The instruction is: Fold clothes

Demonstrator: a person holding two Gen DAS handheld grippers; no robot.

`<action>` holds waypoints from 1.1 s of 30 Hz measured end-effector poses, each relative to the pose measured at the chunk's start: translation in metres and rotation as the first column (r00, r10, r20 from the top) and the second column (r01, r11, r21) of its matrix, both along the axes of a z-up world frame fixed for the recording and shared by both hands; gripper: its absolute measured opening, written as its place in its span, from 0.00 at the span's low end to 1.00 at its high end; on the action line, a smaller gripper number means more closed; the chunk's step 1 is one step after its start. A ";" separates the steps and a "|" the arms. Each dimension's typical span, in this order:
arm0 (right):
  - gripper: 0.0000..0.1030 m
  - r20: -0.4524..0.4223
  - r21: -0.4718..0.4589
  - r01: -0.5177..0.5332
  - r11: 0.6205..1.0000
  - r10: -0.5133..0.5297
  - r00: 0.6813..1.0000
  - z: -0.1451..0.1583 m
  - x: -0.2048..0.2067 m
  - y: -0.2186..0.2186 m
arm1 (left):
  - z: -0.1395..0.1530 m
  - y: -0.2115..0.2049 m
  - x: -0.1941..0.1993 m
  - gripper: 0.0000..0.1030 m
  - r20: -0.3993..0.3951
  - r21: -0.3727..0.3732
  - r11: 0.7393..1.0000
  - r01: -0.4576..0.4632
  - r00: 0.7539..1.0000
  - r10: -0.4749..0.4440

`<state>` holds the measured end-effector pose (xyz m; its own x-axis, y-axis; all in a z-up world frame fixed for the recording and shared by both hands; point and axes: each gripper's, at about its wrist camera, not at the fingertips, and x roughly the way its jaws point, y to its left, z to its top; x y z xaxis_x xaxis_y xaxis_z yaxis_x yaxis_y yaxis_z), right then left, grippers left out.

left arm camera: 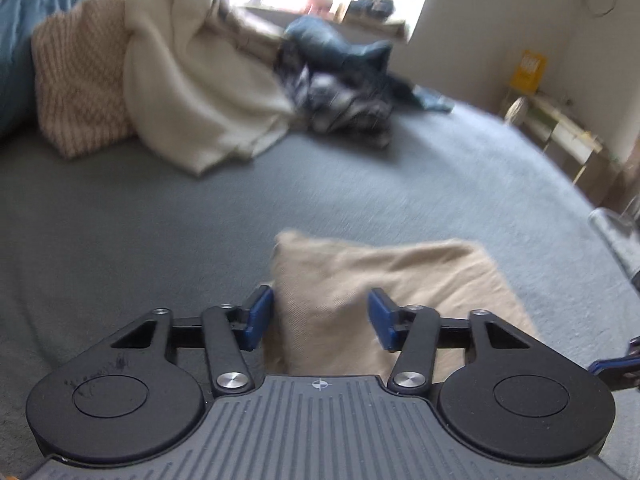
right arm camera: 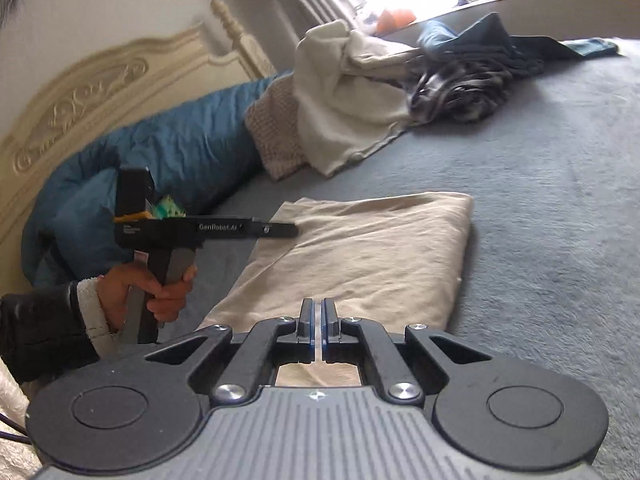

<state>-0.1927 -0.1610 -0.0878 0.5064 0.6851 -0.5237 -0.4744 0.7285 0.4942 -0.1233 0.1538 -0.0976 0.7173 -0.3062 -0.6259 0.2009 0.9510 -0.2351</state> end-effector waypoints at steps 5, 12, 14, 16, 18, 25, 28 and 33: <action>0.03 -0.028 -0.025 0.003 1.000 -0.004 1.000 -0.001 -0.001 0.013 | -0.010 0.003 0.001 0.49 0.008 -0.031 0.999 0.016 1.000 -0.015; 0.04 -0.064 -0.068 0.002 0.998 -0.007 0.998 -0.011 0.004 0.032 | -0.009 0.022 0.013 0.11 -0.002 -0.157 0.988 -0.014 1.000 0.014; 0.04 -0.072 -0.072 0.000 0.997 -0.006 0.997 -0.013 0.005 0.035 | -0.005 0.027 0.018 0.06 -0.013 -0.196 0.981 -0.010 1.000 0.008; 0.04 -0.075 -0.074 -0.003 0.997 -0.003 0.997 -0.013 0.007 0.037 | 0.002 0.026 0.026 0.06 -0.007 -0.207 0.978 0.012 1.000 -0.013; 0.04 -0.073 -0.071 -0.009 0.997 0.004 0.997 -0.013 0.009 0.040 | 0.008 0.023 0.033 0.06 0.010 -0.200 0.979 0.037 0.999 -0.036; 0.04 -0.099 -0.079 -0.038 0.996 0.030 0.995 -0.025 0.009 0.054 | -0.017 0.018 0.059 0.06 -0.044 -0.147 0.987 0.069 0.996 -0.077; 0.04 -0.106 -0.093 -0.055 0.994 0.045 0.993 -0.034 0.005 0.059 | -0.031 0.030 0.057 0.21 -0.069 -0.183 0.982 0.039 0.996 -0.052; 0.04 -0.091 -0.086 -0.053 0.995 0.045 0.995 -0.027 0.007 0.053 | -0.015 0.049 0.044 0.32 -0.071 -0.206 0.978 -0.023 0.997 0.008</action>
<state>-0.1861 -0.1084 -0.1149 0.4223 0.6570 -0.6245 -0.4679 0.7481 0.4705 -0.0790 0.2027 -0.1129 0.6802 -0.4235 -0.5983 0.1629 0.8832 -0.4398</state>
